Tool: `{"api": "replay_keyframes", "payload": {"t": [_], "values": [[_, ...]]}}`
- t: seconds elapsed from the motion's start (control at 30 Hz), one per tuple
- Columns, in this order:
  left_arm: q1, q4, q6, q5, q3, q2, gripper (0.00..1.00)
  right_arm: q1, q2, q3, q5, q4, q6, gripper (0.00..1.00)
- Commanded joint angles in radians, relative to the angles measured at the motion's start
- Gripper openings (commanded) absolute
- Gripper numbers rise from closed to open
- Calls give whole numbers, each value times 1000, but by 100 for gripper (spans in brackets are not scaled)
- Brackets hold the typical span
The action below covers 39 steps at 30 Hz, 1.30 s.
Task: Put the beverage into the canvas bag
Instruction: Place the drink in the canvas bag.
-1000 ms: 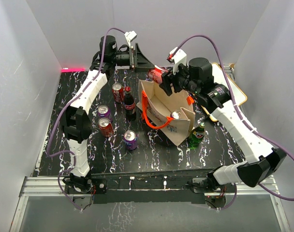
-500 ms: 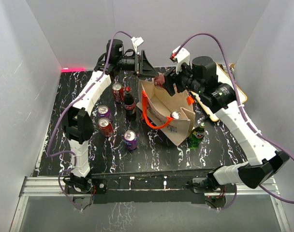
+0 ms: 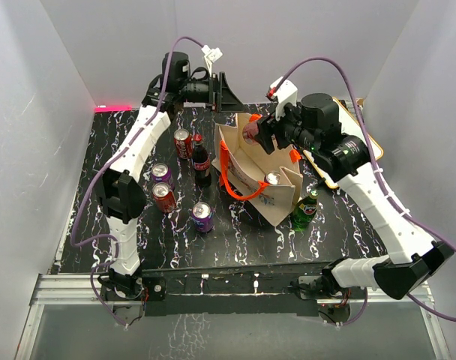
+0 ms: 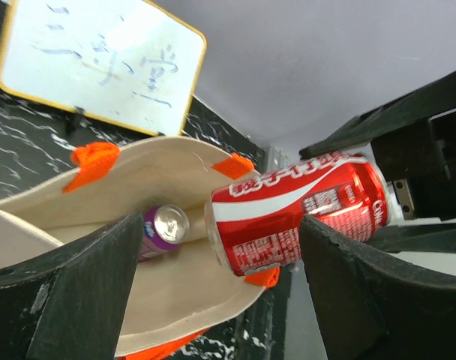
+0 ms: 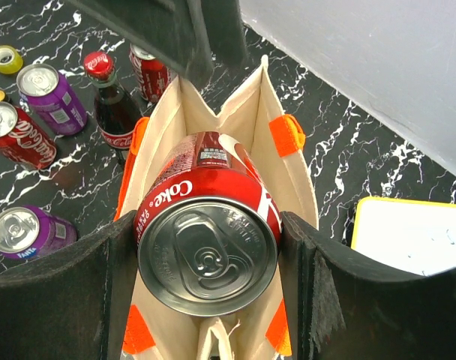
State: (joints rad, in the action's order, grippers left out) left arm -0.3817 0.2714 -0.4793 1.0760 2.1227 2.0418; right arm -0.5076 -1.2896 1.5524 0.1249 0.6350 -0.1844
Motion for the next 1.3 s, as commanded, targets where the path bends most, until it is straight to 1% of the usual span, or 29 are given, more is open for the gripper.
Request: {"api": "replay_keyframes", "payload": {"t": [0.0,0.03,0.17,0.27,0.4,0.47,0.57,0.7,0.77,0.83,0.87,0.9,1.0,1.07,1.27], "values": [[25,110,176,-97,122,-10,83,1,47,5,-4,-91,-11,8],[26,150,240,-136,135,-11,83,1,39,5,2,-79,-10,8],[22,291,395,-282,154,-14,82,1,4,24,5,-26,2,8],[14,377,496,-361,130,-30,81,2,-24,39,2,-8,8,8],[-15,422,604,-431,67,-49,81,1,-49,40,-1,3,23,8],[-37,450,654,-463,73,-36,81,4,-66,45,-5,6,32,8],[-57,490,709,-488,97,-9,76,7,-102,71,-10,31,44,8],[-63,492,722,-479,76,9,66,11,-146,85,-21,70,53,8],[-63,484,713,-468,56,8,58,14,-151,75,-28,82,55,8],[-64,465,699,-455,28,2,45,17,-152,67,-37,99,42,8],[-63,456,692,-451,16,-3,34,18,-149,64,-42,113,29,8],[-63,445,680,-450,4,-6,28,20,-146,62,-49,127,14,8],[-64,431,662,-438,-18,-17,13,38,-124,59,-61,180,-32,8],[-65,427,662,-427,-35,-26,1,52,-102,55,-60,205,-64,8],[-64,385,684,-392,-108,-78,0,61,-26,2,-90,245,-115,8]]}}
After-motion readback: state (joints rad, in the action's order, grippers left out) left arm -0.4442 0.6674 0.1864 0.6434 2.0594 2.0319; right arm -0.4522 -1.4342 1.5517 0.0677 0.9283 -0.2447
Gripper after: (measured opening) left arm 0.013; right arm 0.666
